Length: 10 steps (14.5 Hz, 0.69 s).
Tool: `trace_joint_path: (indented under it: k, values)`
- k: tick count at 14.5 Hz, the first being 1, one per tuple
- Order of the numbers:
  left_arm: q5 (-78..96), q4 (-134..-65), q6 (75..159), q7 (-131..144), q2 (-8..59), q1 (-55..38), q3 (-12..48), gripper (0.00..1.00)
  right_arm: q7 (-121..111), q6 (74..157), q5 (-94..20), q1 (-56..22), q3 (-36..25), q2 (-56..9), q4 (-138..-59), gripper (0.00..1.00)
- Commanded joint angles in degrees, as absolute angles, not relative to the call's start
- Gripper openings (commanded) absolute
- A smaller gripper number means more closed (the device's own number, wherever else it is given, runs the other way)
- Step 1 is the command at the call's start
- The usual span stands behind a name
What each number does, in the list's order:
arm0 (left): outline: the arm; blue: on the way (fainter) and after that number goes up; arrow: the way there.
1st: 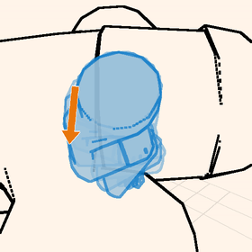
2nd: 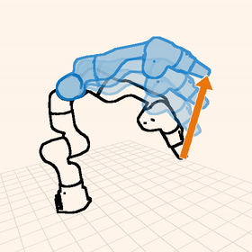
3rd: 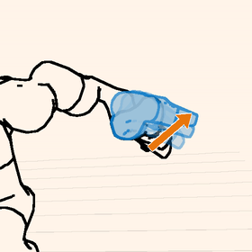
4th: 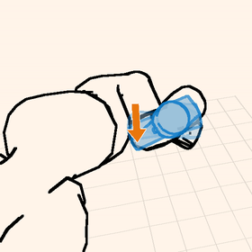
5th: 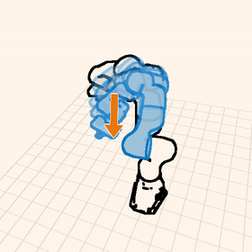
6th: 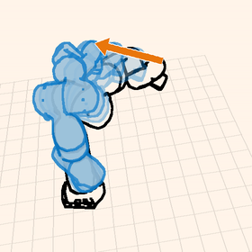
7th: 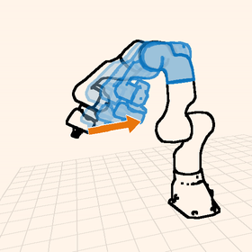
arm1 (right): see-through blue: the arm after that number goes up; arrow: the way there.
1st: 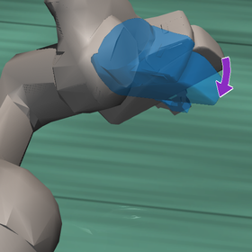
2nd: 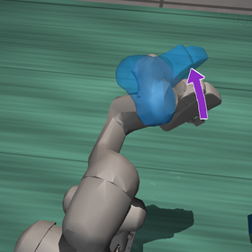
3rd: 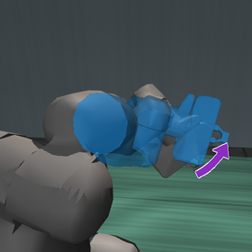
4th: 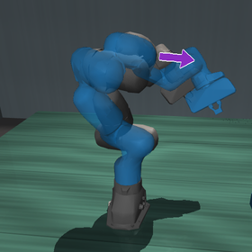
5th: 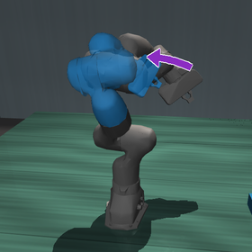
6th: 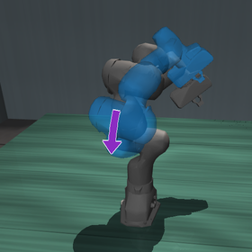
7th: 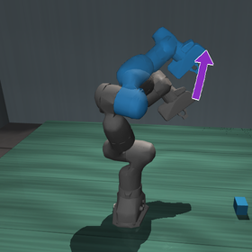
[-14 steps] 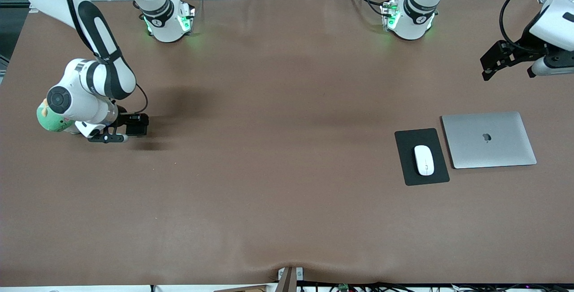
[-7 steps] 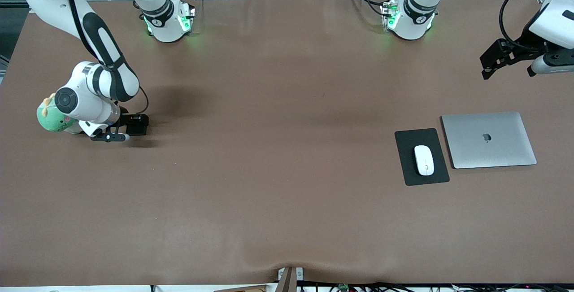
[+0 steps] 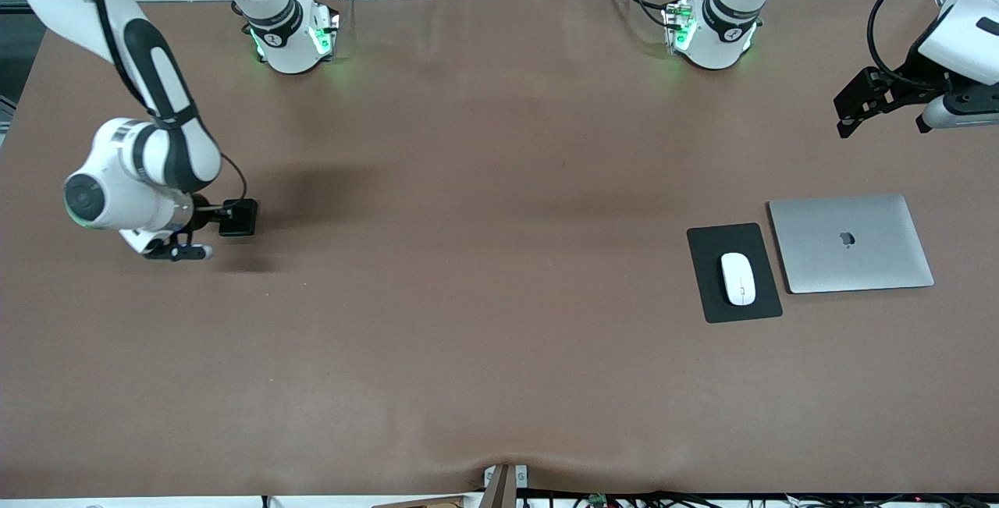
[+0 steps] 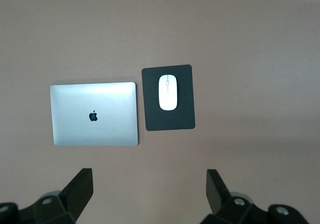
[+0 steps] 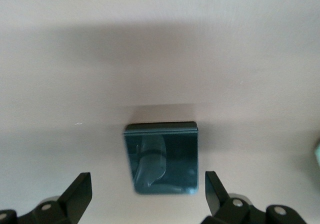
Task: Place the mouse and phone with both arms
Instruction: 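Lower the phone onto the table and open the right gripper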
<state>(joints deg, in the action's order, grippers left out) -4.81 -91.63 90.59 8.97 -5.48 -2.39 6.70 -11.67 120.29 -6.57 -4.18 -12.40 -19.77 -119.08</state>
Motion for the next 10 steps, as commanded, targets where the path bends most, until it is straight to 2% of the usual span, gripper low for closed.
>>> trace_joint_path:
  k: [1, 8, 10]
  values:
    - [-3.69, -91.06, 89.74, 7.73, -5.8, -2.37, 6.68, 1.0, -12.22, 106.48, -6.15, -3.34, -11.87, -19.95, -106.83, 1.0]
    - [-2.47, -89.39, 89.65, 7.91, -4.83, -2.02, 6.51, 1.0, -12.3, 93.18, -6.24, -3.08, -11.51, -20.04, -86.43, 1.0]
    - [0.87, -89.38, 89.39, 8.09, -4.83, -1.76, 5.72, 1.0, -12.39, 85.64, -6.24, -2.73, -11.34, -20.65, -78.88, 1.0]
